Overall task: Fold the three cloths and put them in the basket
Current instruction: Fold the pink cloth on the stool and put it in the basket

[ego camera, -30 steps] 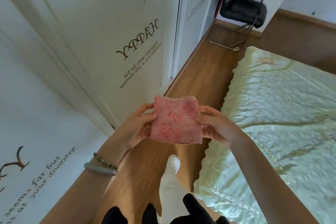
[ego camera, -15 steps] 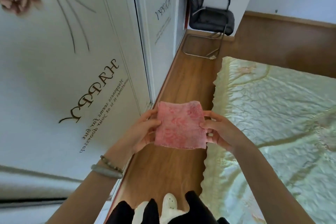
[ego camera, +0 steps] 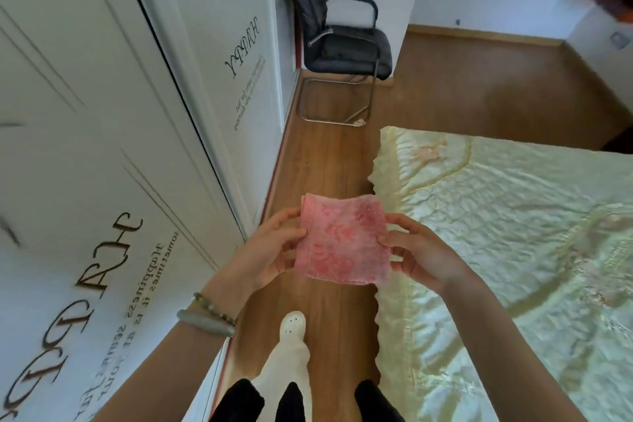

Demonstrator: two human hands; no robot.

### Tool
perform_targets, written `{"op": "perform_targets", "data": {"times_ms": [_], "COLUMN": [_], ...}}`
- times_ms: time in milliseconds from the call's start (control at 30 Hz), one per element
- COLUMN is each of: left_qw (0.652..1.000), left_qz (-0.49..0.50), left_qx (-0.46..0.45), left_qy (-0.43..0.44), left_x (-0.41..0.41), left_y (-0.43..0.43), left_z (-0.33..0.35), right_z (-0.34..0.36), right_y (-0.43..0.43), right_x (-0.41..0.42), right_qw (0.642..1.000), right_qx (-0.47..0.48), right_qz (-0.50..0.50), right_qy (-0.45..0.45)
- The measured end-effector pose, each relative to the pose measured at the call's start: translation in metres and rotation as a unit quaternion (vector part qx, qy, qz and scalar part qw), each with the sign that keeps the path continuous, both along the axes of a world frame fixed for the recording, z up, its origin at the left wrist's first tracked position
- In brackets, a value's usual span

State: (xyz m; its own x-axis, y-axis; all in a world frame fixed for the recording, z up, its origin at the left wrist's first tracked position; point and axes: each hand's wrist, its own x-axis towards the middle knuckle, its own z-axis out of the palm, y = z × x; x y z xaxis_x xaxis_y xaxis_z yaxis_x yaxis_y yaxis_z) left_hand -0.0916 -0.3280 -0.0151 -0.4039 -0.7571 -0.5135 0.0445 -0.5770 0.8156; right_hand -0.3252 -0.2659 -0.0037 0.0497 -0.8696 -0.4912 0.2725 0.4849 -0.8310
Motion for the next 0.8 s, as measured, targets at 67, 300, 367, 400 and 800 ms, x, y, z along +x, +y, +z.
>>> {"op": "perform_targets", "data": {"times_ms": [67, 300, 367, 400, 800], "left_qw": [1.000, 0.998, 0.997, 0.997, 0.996], "left_qz": [-0.013, -0.053, -0.066, -0.074, -0.084], "left_qx": [-0.008, -0.029, -0.034, -0.034, -0.012], "left_qy": [0.000, -0.008, -0.011, -0.010, -0.027], "left_x": [-0.011, -0.053, -0.067, -0.074, -0.182], "left_y": [-0.045, -0.191, -0.226, -0.241, -0.437], "left_z": [0.002, 0.015, 0.018, 0.018, -0.003], "right_z": [0.002, 0.017, 0.018, 0.018, -0.006], "right_y": [-0.037, -0.159, -0.189, -0.203, -0.396], "right_x": [-0.009, -0.042, -0.054, -0.060, -0.167], "right_qw": [1.000, 0.998, 0.997, 0.997, 0.996], "right_qx": [0.001, -0.008, -0.013, -0.014, 0.002], "right_qz": [-0.014, -0.063, -0.071, -0.076, -0.083], "right_qy": [0.002, 0.002, 0.003, 0.004, 0.017]}}
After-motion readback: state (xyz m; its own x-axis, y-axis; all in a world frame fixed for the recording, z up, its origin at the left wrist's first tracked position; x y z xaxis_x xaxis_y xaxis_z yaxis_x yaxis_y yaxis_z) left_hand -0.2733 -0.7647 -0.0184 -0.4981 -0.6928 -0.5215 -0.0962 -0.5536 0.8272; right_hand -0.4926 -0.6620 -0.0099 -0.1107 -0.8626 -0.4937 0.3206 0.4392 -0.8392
